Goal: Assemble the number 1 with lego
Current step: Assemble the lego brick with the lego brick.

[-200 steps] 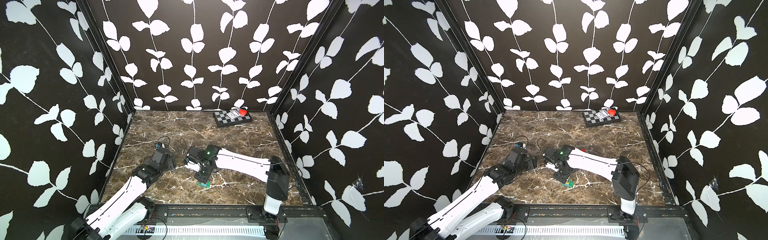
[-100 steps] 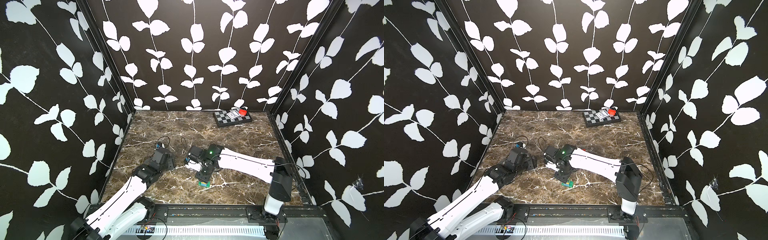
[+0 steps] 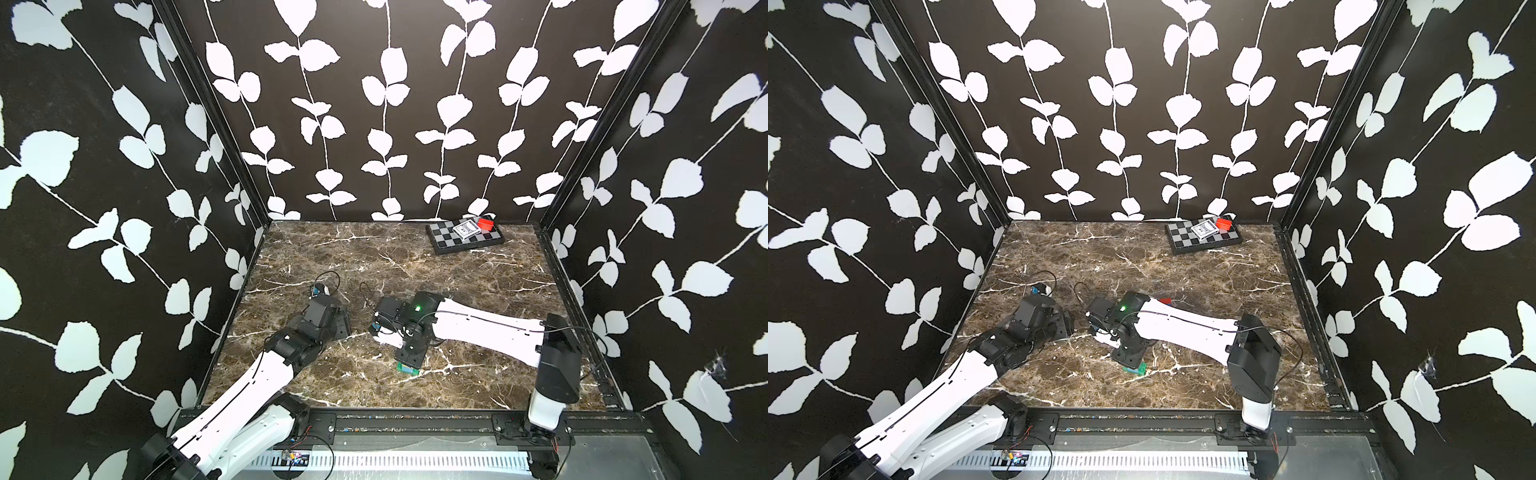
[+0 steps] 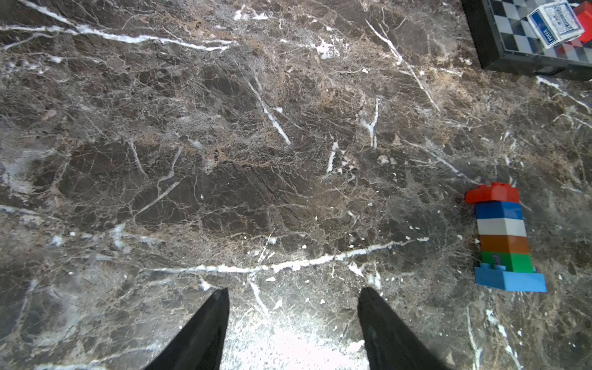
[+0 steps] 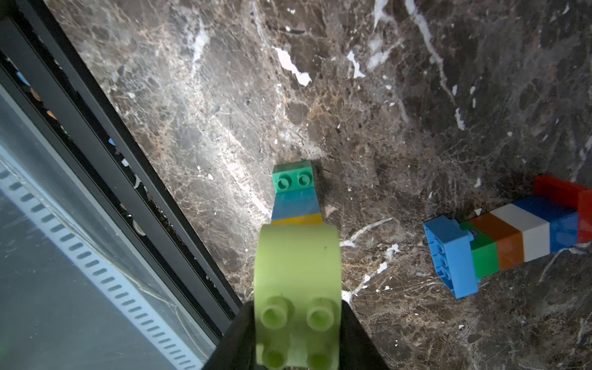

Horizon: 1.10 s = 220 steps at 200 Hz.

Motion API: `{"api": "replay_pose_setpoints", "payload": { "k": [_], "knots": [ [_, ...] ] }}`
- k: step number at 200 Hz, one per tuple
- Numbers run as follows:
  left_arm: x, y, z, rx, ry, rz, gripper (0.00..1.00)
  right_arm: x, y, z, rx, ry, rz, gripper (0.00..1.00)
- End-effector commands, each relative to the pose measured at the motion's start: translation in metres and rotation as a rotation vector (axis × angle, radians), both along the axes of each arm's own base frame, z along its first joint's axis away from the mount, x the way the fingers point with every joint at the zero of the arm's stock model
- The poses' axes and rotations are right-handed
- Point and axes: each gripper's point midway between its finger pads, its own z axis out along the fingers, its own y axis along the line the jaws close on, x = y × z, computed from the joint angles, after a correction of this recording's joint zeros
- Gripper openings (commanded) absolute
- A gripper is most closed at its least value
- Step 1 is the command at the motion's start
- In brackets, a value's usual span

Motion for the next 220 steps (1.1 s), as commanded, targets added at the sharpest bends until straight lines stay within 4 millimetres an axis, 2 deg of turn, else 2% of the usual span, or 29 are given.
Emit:
{"api": "replay_pose_setpoints", "payload": {
  "k": [1,68,110,142,156,162,167,220],
  "knots": [
    [0.003,0.002,0.009,0.009,-0.02,0.005,0.67,-0.001,0.003,0.005,-0.001,-0.002,0.01,0.35],
    [0.003,0.003,0.01,0.008,-0.021,0.004,0.67,-0.004,0.007,0.008,0.034,0.009,0.02,0.29],
    [0.0,-0.002,0.011,-0.009,-0.013,-0.022,0.67,-0.002,0.015,0.021,0.148,-0.023,0.017,0.27],
    [-0.003,-0.009,0.01,-0.037,0.001,-0.058,0.67,-0.002,0.007,0.023,0.219,-0.045,0.008,0.26],
    [-0.004,-0.011,0.009,-0.049,0.004,-0.062,0.67,-0.005,0.002,0.014,0.221,-0.038,0.015,0.25],
    [-0.004,-0.012,0.008,-0.053,0.005,-0.064,0.67,-0.005,0.003,0.025,0.268,-0.057,0.019,0.25],
    [-0.004,-0.012,0.008,-0.056,0.006,-0.064,0.67,-0.008,-0.003,0.016,0.259,-0.05,0.02,0.25],
    [-0.002,-0.019,0.009,-0.082,0.006,-0.084,0.67,-0.006,-0.01,0.002,0.33,-0.084,0.041,0.25]
  ]
}}
